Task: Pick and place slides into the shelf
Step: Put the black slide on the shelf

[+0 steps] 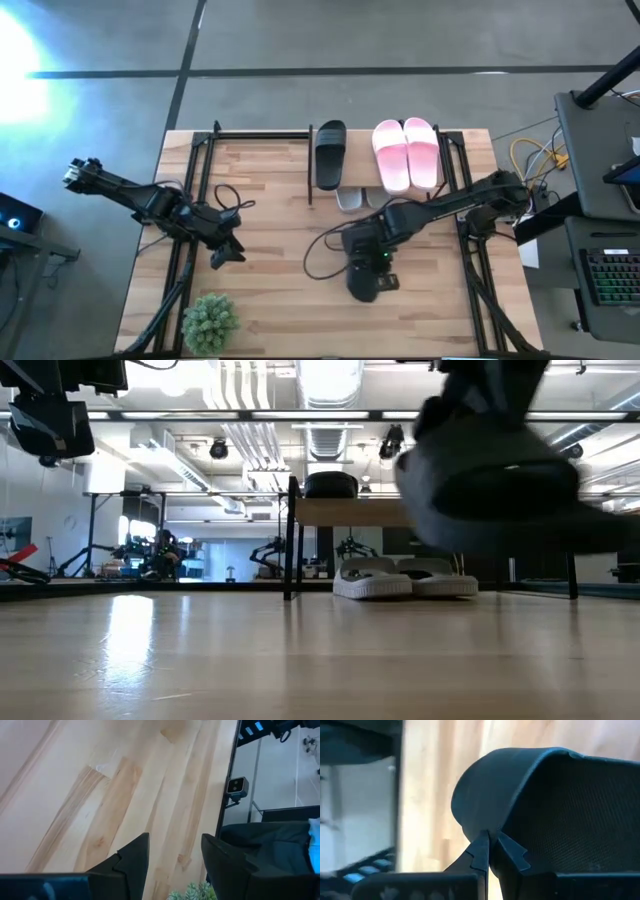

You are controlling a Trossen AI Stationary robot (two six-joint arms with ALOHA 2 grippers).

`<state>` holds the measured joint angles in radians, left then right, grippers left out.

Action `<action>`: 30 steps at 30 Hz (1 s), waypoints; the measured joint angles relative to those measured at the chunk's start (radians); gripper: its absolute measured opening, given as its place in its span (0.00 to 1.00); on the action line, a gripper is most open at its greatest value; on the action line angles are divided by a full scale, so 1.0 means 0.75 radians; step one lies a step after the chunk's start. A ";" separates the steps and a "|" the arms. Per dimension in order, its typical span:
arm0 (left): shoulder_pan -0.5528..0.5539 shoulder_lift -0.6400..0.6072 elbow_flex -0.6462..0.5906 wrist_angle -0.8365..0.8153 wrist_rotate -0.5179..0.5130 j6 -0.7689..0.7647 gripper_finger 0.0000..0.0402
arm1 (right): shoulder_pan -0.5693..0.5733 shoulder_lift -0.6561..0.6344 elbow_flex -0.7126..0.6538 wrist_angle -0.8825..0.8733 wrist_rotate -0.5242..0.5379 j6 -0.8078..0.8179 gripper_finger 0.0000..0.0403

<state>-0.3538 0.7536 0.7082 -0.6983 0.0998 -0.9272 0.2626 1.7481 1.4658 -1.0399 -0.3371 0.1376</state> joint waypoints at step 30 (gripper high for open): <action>0.000 0.096 0.001 0.052 -0.008 0.026 0.41 | 0.382 -0.110 -0.596 0.868 1.424 2.799 0.03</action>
<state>-0.3540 0.8254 0.7086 -0.6594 0.0940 -0.9074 0.5494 1.6656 1.0185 -0.3887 0.7307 2.2367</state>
